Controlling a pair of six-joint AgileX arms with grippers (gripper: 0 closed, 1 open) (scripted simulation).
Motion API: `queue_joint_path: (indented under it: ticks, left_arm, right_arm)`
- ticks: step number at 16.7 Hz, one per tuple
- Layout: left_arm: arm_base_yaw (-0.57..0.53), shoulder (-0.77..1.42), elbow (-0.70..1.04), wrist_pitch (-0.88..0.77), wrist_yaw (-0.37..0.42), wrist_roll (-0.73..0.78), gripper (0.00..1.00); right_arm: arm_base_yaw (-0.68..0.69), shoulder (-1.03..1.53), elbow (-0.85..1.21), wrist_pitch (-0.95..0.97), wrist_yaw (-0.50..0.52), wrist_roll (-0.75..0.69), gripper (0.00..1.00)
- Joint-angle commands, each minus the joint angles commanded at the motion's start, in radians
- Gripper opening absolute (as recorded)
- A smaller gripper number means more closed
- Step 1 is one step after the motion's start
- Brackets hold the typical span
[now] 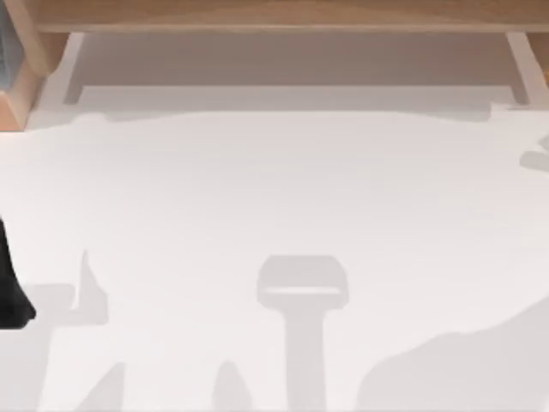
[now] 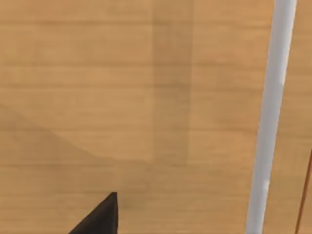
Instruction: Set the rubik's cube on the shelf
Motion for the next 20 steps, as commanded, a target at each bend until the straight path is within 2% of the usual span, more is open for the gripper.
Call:
queue_joint_path:
  ticks: [11, 20]
  left_arm:
    - [0.000, 0.000, 0.000, 0.000, 0.000, 0.000, 1.00]
    - [0.000, 0.000, 0.000, 0.000, 0.000, 0.000, 1.00]
  right_arm:
    - [0.000, 0.000, 0.000, 0.000, 0.000, 0.000, 0.02]
    - [-0.003, 0.002, -0.001, -0.002, 0.001, 0.002, 0.00]
